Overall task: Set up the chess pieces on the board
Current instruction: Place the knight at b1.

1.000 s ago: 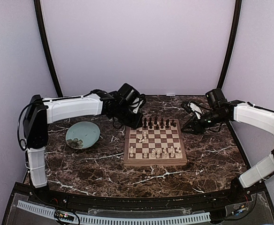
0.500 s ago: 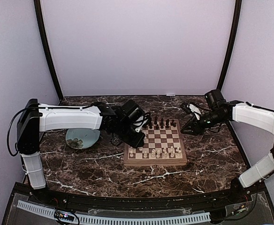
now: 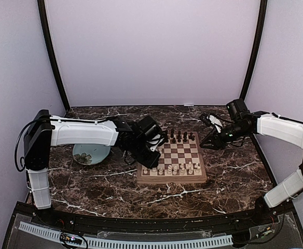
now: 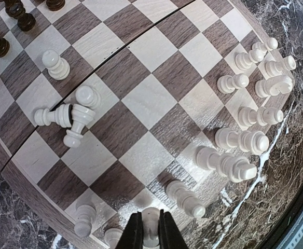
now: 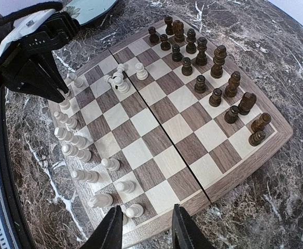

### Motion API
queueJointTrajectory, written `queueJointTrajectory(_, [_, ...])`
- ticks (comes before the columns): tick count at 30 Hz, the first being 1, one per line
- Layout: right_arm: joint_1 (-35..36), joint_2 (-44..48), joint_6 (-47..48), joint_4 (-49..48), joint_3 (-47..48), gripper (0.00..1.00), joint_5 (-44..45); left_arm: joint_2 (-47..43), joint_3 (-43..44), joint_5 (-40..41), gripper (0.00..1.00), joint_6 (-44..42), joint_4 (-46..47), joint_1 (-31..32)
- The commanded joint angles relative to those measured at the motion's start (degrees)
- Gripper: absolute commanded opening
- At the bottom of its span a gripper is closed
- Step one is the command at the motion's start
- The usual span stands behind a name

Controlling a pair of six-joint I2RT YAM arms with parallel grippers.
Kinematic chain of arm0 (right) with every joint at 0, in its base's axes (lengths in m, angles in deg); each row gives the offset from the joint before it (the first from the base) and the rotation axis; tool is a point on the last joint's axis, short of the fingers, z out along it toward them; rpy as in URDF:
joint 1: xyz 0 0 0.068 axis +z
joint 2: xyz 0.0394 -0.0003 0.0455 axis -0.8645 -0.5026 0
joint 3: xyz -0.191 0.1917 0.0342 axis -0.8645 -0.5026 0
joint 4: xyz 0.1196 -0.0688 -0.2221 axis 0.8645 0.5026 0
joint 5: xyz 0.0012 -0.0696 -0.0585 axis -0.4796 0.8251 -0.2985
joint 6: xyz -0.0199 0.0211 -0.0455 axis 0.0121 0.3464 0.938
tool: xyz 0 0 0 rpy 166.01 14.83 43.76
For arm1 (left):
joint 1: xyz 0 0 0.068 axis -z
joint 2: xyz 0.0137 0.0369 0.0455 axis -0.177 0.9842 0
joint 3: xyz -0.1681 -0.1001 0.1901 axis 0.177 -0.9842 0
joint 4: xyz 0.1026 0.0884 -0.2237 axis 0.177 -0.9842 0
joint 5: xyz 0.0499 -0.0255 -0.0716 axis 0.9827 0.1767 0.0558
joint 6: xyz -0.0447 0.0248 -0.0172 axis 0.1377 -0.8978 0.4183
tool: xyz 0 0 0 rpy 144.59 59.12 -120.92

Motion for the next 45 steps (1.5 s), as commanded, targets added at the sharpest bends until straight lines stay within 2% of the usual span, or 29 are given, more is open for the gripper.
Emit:
queueJointTrajectory(1, [-0.3, -0.2, 0.7, -0.6, 0.1, 0.34, -0.8, -0.1, 1.0, -0.8, 0.04, -1.0, -1.6, 0.3])
queueJointTrajectory(37, [-0.3, -0.3, 0.8, -0.6, 0.1, 0.35, -0.8, 2.1, 2.6, -1.5, 0.09, -1.6, -4.4, 0.4])
queueJointTrajectory(45, [-0.3, -0.3, 0.9, -0.6, 0.1, 0.35, -0.8, 2.2, 2.8, -1.9, 0.14, -1.4, -4.3, 0.4])
